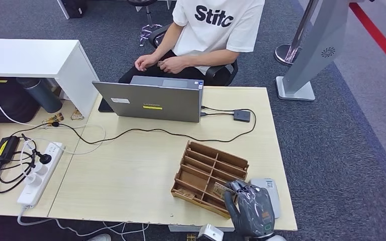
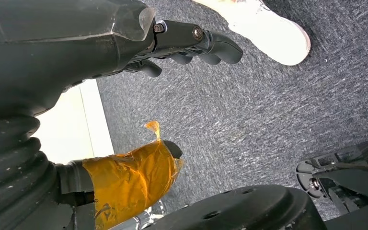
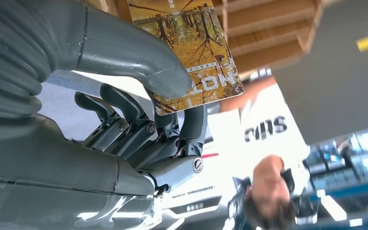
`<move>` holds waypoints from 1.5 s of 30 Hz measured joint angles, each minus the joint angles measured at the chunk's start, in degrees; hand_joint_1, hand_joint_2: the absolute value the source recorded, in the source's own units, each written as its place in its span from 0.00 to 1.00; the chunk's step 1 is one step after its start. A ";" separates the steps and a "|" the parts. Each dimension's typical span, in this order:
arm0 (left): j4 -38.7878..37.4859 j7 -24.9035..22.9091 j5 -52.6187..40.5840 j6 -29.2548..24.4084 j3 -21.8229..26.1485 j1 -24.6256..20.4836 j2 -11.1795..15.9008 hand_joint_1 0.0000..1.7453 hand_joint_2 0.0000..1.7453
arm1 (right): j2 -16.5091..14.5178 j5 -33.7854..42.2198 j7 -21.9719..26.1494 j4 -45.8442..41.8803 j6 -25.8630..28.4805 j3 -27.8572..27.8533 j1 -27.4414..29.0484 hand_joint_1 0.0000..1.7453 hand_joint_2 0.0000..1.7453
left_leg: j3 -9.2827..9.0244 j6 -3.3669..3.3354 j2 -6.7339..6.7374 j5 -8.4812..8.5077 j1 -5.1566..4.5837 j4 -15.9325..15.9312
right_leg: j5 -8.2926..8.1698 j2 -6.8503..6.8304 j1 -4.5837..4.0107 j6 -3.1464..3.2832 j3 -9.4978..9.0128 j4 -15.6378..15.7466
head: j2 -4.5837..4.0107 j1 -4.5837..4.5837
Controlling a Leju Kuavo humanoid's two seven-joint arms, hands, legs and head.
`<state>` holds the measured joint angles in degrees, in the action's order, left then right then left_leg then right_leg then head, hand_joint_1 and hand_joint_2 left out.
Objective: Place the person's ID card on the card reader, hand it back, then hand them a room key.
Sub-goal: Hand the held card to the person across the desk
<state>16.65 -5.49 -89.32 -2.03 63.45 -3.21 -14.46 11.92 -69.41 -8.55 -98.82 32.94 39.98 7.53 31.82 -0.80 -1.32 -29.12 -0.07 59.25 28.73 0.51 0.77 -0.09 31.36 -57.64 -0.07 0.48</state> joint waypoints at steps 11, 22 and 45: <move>0.00 -0.09 -0.25 -0.18 -0.13 0.07 -0.55 0.00 1.00 | -1.39 2.53 6.53 -7.13 6.38 -2.75 3.38 1.00 1.00 | 0.00 0.00 0.01 0.00 0.00 0.00 | 0.00 0.00 0.00 0.00 -0.02 0.00 | 0.00 -0.01; -0.06 -1.04 -0.66 0.64 -3.47 0.11 -0.52 0.00 1.00 | -5.69 11.03 11.17 -7.14 -5.27 -4.89 -2.59 1.00 1.00 | 0.02 0.00 0.13 0.01 0.00 -0.01 | -0.05 0.14 0.00 0.04 0.00 -0.04 | 0.00 -0.01; -0.96 -1.70 -0.66 2.60 -14.84 0.18 0.93 0.00 1.00 | -17.12 20.87 6.53 5.96 -21.70 -15.81 -28.24 1.00 1.00 | 0.10 0.00 0.06 0.21 0.00 0.00 | -0.21 0.10 0.00 0.06 0.09 -0.04 | 0.00 -0.02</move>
<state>15.69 -7.19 -89.98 0.57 48.61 -3.03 -13.53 -5.20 -48.54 -2.02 -92.86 11.23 24.17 -20.71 31.92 -0.79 -1.27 -28.91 -0.06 59.25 28.51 0.61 0.77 -0.03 31.45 -57.68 -0.07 0.46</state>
